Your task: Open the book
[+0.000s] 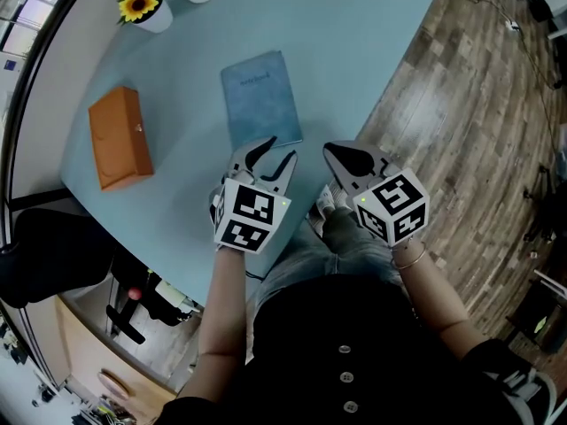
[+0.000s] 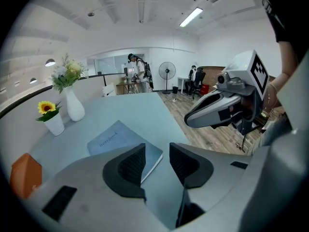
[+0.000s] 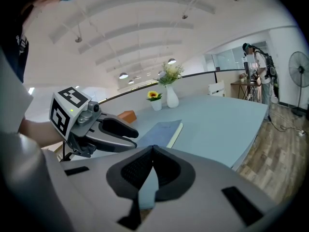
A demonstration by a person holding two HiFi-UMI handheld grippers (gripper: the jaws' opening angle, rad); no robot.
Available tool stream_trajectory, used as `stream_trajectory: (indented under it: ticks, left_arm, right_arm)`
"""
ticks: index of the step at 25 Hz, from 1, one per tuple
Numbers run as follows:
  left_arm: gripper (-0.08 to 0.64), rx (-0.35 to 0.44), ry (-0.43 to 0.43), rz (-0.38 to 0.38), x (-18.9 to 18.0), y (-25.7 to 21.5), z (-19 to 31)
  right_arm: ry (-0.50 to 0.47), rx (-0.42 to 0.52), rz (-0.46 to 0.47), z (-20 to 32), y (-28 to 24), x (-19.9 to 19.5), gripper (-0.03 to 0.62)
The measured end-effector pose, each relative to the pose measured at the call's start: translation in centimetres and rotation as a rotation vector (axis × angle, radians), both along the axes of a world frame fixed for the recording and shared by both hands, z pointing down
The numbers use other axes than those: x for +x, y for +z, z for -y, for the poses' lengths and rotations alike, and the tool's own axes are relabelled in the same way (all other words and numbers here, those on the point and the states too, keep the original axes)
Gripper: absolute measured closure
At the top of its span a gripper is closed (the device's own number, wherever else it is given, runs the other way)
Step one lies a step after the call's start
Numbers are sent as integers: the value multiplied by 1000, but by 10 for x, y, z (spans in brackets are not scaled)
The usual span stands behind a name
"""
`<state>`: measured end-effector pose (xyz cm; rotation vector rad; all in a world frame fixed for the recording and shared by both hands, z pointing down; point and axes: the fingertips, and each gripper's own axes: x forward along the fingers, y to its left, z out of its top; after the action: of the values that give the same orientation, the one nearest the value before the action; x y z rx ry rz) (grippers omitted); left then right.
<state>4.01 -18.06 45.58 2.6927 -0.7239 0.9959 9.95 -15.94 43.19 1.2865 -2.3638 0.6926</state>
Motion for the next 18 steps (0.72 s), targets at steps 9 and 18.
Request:
stream_trajectory:
  ticks: [9, 18]
  left_arm:
    - [418, -22, 47, 117, 12, 32, 8]
    - [436, -15, 100, 214, 36, 57, 12]
  right_arm:
    - [13, -38, 35, 7, 19, 13, 591]
    - [21, -76, 64, 16, 41, 23, 591]
